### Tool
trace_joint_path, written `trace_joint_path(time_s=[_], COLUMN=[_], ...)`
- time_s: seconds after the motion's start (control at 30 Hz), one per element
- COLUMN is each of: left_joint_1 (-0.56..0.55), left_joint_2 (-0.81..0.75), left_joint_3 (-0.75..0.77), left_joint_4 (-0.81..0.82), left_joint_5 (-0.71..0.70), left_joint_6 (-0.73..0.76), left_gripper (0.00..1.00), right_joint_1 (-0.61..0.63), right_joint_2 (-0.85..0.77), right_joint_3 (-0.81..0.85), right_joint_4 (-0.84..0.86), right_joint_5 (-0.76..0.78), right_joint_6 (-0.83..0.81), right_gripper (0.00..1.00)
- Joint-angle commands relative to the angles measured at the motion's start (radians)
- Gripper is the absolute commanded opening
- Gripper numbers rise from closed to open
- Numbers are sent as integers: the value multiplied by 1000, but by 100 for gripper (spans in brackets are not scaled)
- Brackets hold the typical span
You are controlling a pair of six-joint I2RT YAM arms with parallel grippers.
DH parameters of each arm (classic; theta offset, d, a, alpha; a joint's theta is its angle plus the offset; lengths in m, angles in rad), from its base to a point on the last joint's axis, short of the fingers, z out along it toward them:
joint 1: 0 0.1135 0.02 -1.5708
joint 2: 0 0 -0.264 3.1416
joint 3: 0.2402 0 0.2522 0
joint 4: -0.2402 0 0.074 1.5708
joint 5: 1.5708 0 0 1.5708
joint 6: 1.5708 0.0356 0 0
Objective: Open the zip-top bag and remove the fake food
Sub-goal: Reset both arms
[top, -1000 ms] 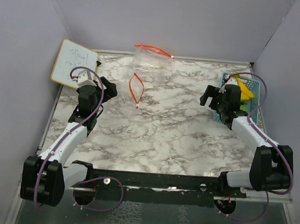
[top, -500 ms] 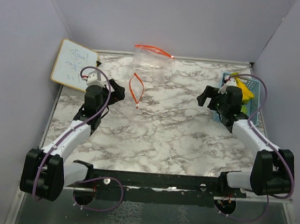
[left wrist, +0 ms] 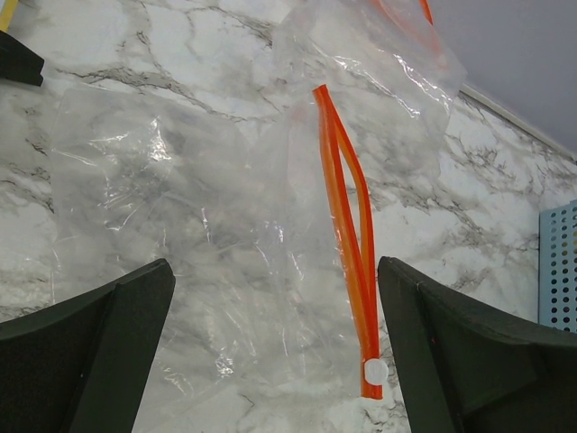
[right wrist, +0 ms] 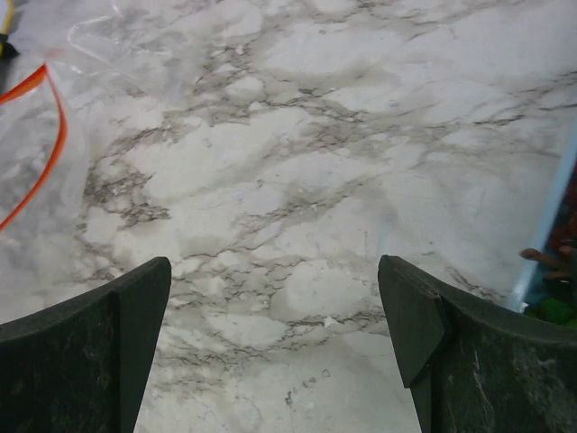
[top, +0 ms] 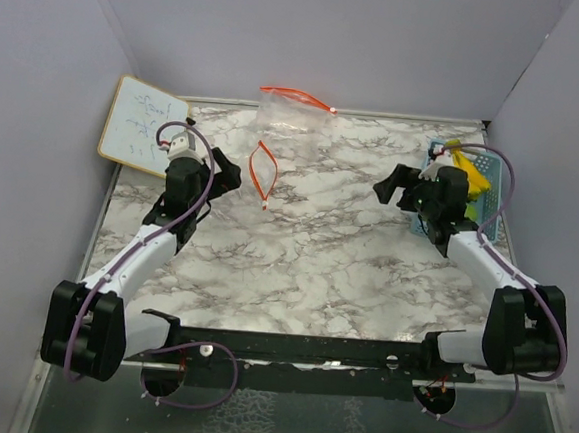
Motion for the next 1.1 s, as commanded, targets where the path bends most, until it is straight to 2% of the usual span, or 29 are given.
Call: trace_joint_path(time_s=[0.0,0.07,0.17,0.27,0.3,0.33,0.37,0.4,0.43,0.47,0.5,0.57,0.6,0.63,0.67,0.7,0.73,0.77,0.83,0.93,1.0,1.07], left_joint_1=[-1,-2,-1,-2,-2,-2,-2,-2,-2,-2,-2,-2,-3,-2,-2,-2,-2,-2,-2,-2,-2,-2], left_joint_2=[25,34,32,18,14,11,9,9,12,12,14,17,18,19,20,20,20,19,15,3,-7,-18], left_joint_3=[24,31,37,30,28,26,24,24,24,25,24,24,25,26,25,25,27,25,24,19,17,14], left_joint_4=[3,-1,-20,-20,-20,-18,-17,-18,-18,-20,-20,-18,-17,-16,-14,-13,-14,-15,-16,-15,-12,-6], left_joint_5=[4,10,-4,-20,-24,-26,-27,-27,-27,-27,-27,-24,-22,-20,-17,-15,-14,-13,-13,-15,-18,-17], left_joint_6=[-33,-31,-27,-16,-15,-13,-13,-10,-9,-8,-7,-6,-5,-5,-5,-6,-5,-5,-3,1,5,9], left_gripper=[99,99,99,99,99,99,99,99,99,99,99,99,99,99,99,99,99,99,99,99,99,99], right_joint_1=[49,132,255,304,309,312,314,314,314,314,314,314,314,314,314,314,314,314,314,314,314,314], right_joint_2=[47,62,103,123,125,125,122,117,108,98,92,83,82,82,84,84,84,83,79,76,78,80], right_joint_3=[-73,-56,22,44,44,44,43,38,31,27,25,24,25,27,29,29,28,26,22,22,23,24], right_joint_4=[285,264,134,96,94,92,91,94,99,101,101,99,96,92,88,85,86,90,101,108,107,105], right_joint_5=[-295,-223,6,148,165,174,184,194,200,211,223,236,236,235,227,222,220,219,219,221,223,228], right_joint_6=[119,97,-1,-41,-48,-54,-56,-57,-58,-58,-57,-59,-62,-63,-66,-65,-62,-57,-45,-42,-42,-41], right_gripper=[97,98,99,100,95,85,64,37,16,8,12,39,43,41,26,16,14,20,50,83,93,95])
